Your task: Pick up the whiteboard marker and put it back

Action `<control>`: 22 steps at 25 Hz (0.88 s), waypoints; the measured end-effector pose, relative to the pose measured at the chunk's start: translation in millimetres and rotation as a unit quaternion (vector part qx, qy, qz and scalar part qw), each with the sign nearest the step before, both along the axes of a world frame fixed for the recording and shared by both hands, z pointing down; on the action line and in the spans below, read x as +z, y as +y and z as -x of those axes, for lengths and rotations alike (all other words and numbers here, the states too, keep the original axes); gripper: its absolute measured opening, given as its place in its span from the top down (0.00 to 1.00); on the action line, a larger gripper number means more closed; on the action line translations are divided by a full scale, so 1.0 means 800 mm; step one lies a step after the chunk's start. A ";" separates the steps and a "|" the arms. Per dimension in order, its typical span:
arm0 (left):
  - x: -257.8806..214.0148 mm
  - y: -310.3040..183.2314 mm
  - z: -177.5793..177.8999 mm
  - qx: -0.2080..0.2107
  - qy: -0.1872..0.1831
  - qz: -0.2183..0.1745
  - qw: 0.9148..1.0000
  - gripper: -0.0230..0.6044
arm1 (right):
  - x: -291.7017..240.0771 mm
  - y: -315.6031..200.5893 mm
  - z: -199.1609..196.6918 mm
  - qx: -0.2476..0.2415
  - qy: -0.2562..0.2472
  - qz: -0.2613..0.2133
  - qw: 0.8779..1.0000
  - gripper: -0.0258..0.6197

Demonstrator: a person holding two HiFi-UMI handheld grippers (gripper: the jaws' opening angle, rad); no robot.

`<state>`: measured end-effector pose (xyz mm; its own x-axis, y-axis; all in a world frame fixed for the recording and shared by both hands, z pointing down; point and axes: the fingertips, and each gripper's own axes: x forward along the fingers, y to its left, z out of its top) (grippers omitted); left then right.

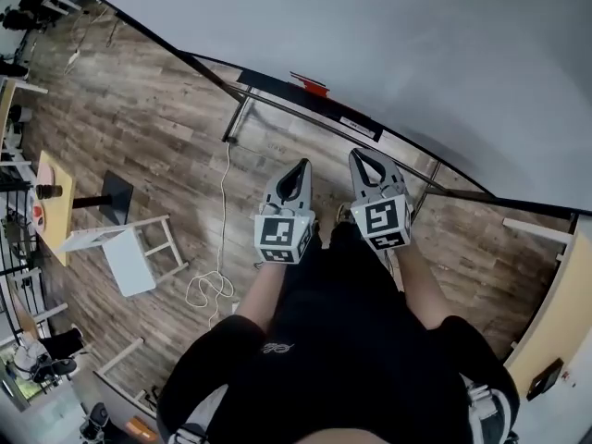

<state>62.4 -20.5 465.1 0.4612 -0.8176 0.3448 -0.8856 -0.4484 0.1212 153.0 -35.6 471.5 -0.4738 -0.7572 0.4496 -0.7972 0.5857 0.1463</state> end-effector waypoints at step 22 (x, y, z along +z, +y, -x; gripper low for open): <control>0.171 -0.078 0.045 0.128 0.026 0.138 0.982 0.95 | 0.182 -0.100 -0.002 -0.003 0.340 0.156 0.927 0.76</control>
